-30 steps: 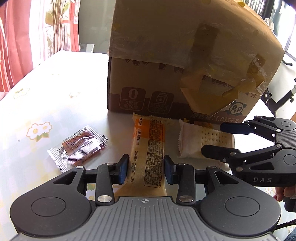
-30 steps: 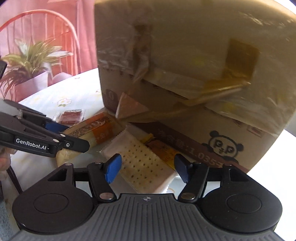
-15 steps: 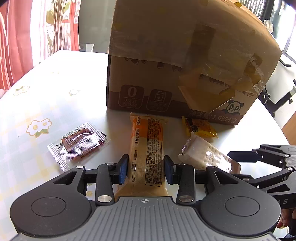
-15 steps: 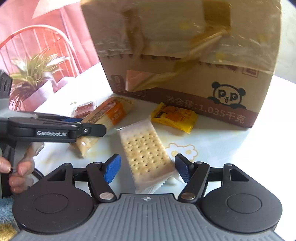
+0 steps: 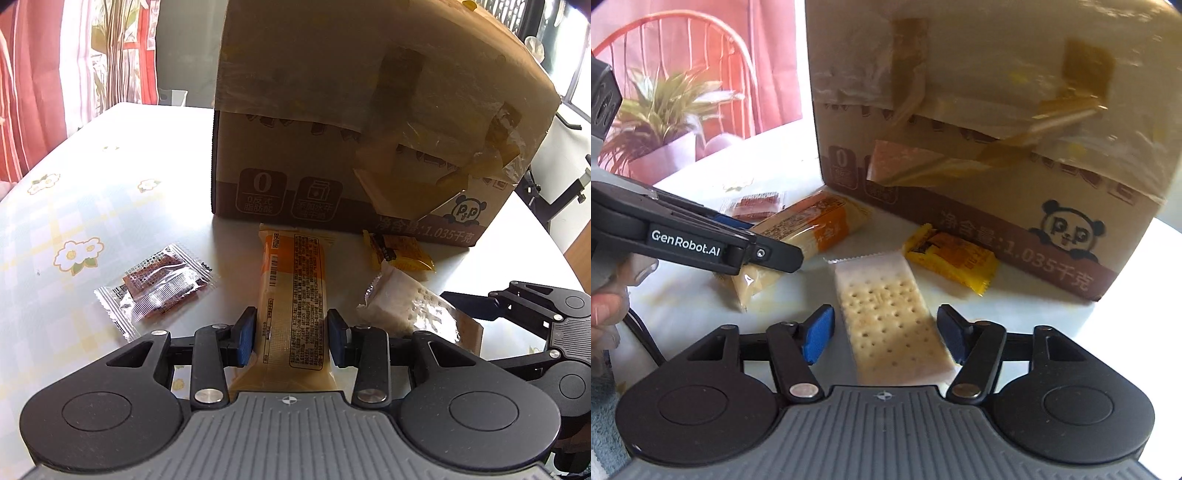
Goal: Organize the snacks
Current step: 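Grasp the long bread bar with left tool while right grasps the cracker pack, then lift the bread bar and cracker pack over the box and release both inside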
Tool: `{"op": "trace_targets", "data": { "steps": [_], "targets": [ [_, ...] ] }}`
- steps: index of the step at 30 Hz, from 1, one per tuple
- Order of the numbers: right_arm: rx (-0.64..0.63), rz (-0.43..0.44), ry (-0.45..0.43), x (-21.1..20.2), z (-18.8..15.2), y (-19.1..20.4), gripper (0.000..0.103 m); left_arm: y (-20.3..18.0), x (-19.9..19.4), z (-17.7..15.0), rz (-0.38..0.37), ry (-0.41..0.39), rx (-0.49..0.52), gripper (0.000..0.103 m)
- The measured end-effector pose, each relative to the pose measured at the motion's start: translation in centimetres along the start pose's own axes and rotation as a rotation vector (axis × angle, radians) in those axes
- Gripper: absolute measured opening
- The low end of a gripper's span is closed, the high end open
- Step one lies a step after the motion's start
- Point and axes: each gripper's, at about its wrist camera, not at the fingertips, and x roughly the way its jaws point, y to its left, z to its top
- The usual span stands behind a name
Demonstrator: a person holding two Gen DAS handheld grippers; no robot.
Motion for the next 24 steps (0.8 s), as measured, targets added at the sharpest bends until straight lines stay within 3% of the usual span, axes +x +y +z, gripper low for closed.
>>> {"op": "trace_targets", "data": {
  "steps": [7,24],
  "targets": [
    [0.077,-0.026,-0.038,-1.0,-0.9,-1.1,0.054,-0.2,0.1,-0.1,0.011,-0.002,0.016,0.042],
    [0.042,-0.061,-0.045,-0.5,-0.8,-0.7,0.055,-0.5,0.2,-0.2,0.022,-0.008,0.033,0.042]
  ]
}}
